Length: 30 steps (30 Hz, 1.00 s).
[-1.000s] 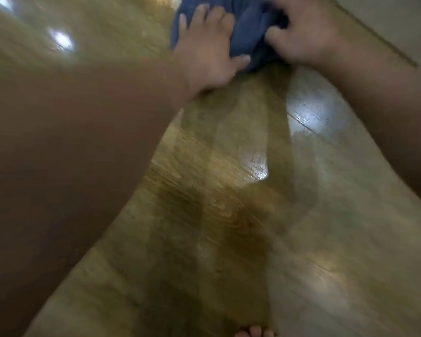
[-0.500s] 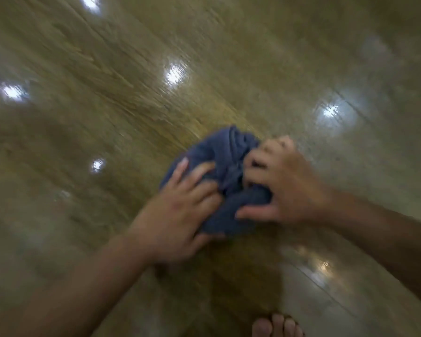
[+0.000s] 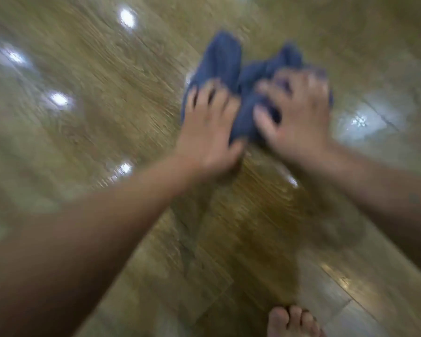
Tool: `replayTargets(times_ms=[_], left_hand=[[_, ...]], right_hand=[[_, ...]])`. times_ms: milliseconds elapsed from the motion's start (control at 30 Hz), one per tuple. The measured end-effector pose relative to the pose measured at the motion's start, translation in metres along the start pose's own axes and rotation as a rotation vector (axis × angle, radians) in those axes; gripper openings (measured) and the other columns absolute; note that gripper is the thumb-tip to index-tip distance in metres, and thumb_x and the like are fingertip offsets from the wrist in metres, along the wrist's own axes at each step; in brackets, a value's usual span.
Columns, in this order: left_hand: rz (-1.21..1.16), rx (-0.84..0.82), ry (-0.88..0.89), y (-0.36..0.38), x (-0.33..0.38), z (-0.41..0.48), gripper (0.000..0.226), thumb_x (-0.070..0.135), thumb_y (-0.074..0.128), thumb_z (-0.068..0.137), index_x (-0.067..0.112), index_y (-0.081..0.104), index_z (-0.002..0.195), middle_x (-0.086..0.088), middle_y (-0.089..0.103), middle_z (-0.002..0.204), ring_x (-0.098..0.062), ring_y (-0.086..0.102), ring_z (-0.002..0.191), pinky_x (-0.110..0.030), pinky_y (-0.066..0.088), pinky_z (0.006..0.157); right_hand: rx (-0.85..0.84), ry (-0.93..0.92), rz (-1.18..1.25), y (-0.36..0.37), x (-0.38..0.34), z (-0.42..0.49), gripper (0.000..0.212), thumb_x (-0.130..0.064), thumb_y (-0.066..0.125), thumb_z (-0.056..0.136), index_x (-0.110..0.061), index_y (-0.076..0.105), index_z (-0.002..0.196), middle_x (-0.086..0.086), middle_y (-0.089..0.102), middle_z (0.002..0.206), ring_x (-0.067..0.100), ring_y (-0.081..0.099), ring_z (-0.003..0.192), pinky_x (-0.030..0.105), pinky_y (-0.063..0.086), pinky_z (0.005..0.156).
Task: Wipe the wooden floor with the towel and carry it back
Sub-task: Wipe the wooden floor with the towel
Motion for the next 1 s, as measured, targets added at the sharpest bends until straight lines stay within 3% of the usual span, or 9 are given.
replayTargets(times_ms=[100, 167, 300, 367, 467, 567, 667, 800, 1000], left_hand=[[-0.106, -0.173, 0.092, 0.041, 0.041, -0.164, 0.06, 0.049, 0.067, 0.069, 0.018, 0.06, 0.119, -0.009, 0.058, 0.124, -0.036, 0.044, 0.127, -0.058, 0.032, 0.105], [-0.113, -0.247, 0.201, 0.06, 0.056, -0.234, 0.05, 0.052, 0.063, 0.068, 0.026, 0.056, 0.111, -0.001, 0.056, 0.119, -0.032, 0.047, 0.119, -0.052, 0.037, 0.095], [-0.085, -0.168, 0.253, 0.048, 0.046, -0.199, 0.056, 0.062, 0.062, 0.069, 0.027, 0.051, 0.111, 0.003, 0.056, 0.112, -0.033, 0.045, 0.108, -0.044, 0.041, 0.081], [-0.036, -0.051, 0.178, 0.025, 0.026, -0.138, 0.061, 0.066, 0.062, 0.073, 0.024, 0.049, 0.115, -0.004, 0.058, 0.115, -0.038, 0.046, 0.111, -0.046, 0.044, 0.08], [0.034, 0.084, -0.041, -0.005, -0.024, -0.026, 0.067, 0.069, 0.051, 0.084, 0.018, 0.05, 0.127, -0.011, 0.051, 0.133, -0.044, 0.042, 0.124, -0.053, 0.04, 0.091], [0.033, 0.031, -0.234, -0.031, -0.062, 0.071, 0.072, 0.067, 0.051, 0.088, 0.02, 0.042, 0.141, -0.006, 0.039, 0.15, -0.041, 0.029, 0.14, -0.056, 0.032, 0.109], [0.006, 0.026, -0.292, -0.039, -0.067, 0.09, 0.071, 0.065, 0.054, 0.084, 0.02, 0.046, 0.138, -0.004, 0.043, 0.148, -0.038, 0.031, 0.141, -0.055, 0.034, 0.11], [-0.028, 0.124, -0.196, -0.006, -0.02, -0.048, 0.071, 0.061, 0.061, 0.079, 0.009, 0.056, 0.128, -0.017, 0.056, 0.127, -0.047, 0.05, 0.116, -0.051, 0.04, 0.096], [-0.309, -0.038, -0.013, 0.072, 0.071, -0.268, 0.04, 0.056, 0.062, 0.075, 0.022, 0.055, 0.095, -0.003, 0.049, 0.091, -0.023, 0.043, 0.074, -0.036, 0.035, 0.064]], right_hand=[[-0.032, -0.135, 0.145, 0.019, -0.067, -0.139, 0.042, -0.053, 0.062, 0.083, -0.026, 0.066, 0.115, 0.013, 0.06, 0.122, 0.038, 0.053, 0.108, 0.052, 0.036, 0.095], [-0.249, -0.32, 0.219, 0.032, -0.1, -0.191, 0.045, -0.064, 0.061, 0.085, -0.03, 0.065, 0.114, 0.007, 0.056, 0.122, 0.033, 0.051, 0.107, 0.047, 0.037, 0.092], [-0.276, -0.617, 0.184, 0.036, -0.078, -0.146, 0.045, -0.068, 0.059, 0.089, -0.029, 0.066, 0.11, 0.008, 0.065, 0.114, 0.03, 0.059, 0.098, 0.043, 0.041, 0.085], [-0.094, -0.694, 0.12, 0.026, -0.053, -0.082, 0.043, -0.064, 0.056, 0.092, -0.028, 0.059, 0.116, 0.013, 0.067, 0.113, 0.034, 0.062, 0.098, 0.046, 0.043, 0.085], [0.044, -0.533, 0.033, 0.011, -0.002, 0.041, 0.051, -0.06, 0.054, 0.092, -0.023, 0.056, 0.127, 0.02, 0.062, 0.122, 0.042, 0.058, 0.109, 0.053, 0.043, 0.094], [0.031, -0.106, -0.013, 0.001, 0.046, 0.138, 0.065, -0.067, 0.044, 0.088, -0.02, 0.056, 0.131, 0.016, 0.061, 0.13, 0.039, 0.056, 0.117, 0.048, 0.043, 0.099], [0.016, 0.058, -0.061, 0.002, 0.046, 0.144, 0.064, -0.068, 0.042, 0.089, -0.022, 0.055, 0.131, 0.013, 0.061, 0.131, 0.037, 0.056, 0.12, 0.048, 0.043, 0.1], [0.118, -0.157, -0.001, 0.005, -0.013, -0.004, 0.048, -0.052, 0.057, 0.088, -0.022, 0.061, 0.126, 0.018, 0.06, 0.124, 0.042, 0.055, 0.111, 0.049, 0.037, 0.095], [-0.374, -0.779, 0.165, 0.047, -0.101, -0.186, 0.043, -0.065, 0.06, 0.088, -0.028, 0.064, 0.109, 0.007, 0.064, 0.115, 0.029, 0.059, 0.096, 0.043, 0.041, 0.087]])
Point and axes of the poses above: each hand's wrist, its own z-axis towards the middle knuckle, its own y-axis out of the palm, x = y × z, the point moved 8 cm from there along z, towards the middle knuckle
